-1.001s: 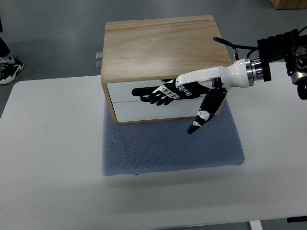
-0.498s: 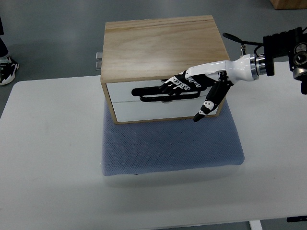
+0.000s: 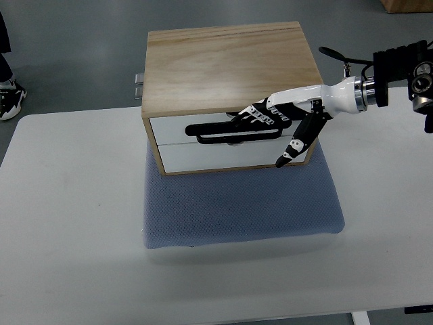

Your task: Open wood drawer with right hand

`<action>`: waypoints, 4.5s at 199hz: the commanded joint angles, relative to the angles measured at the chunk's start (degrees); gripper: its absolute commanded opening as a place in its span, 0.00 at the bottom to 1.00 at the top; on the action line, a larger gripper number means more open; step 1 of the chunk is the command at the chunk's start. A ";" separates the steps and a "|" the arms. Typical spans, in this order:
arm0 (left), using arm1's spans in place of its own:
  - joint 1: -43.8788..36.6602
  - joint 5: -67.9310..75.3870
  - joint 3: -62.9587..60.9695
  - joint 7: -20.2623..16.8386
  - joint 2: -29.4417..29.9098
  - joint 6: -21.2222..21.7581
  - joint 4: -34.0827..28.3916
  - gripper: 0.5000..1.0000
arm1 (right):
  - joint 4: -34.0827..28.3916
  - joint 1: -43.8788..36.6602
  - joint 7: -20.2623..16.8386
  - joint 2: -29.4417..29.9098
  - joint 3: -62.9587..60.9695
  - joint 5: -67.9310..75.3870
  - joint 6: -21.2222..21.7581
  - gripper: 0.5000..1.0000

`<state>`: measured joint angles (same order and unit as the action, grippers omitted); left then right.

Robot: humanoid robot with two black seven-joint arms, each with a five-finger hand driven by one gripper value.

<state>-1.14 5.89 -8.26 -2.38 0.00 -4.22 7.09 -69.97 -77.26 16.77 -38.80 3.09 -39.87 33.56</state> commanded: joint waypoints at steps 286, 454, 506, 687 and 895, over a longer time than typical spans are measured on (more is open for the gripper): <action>0.00 0.00 0.00 0.01 0.00 0.00 0.03 1.00 | -8.61 2.64 0.02 -2.59 0.43 -0.56 1.44 0.89; 0.00 0.00 0.00 0.01 0.00 0.00 0.03 1.00 | -16.78 2.03 0.11 -8.74 0.78 -0.47 1.44 0.89; 0.00 0.00 0.00 0.01 0.00 0.00 -0.06 1.00 | -17.49 1.76 0.02 -9.54 0.16 -0.47 1.44 0.89; 0.00 0.00 0.00 0.01 0.00 0.00 0.03 1.00 | -10.28 -1.05 0.72 -24.92 -17.15 21.85 1.44 0.89; 0.00 0.00 0.00 0.01 0.00 0.00 0.03 1.00 | 46.15 28.31 -6.13 9.80 -36.40 65.97 -4.03 0.88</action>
<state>-1.14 5.89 -8.26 -2.38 0.00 -4.22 7.10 -23.84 -49.74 10.75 -30.29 -33.76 26.04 29.29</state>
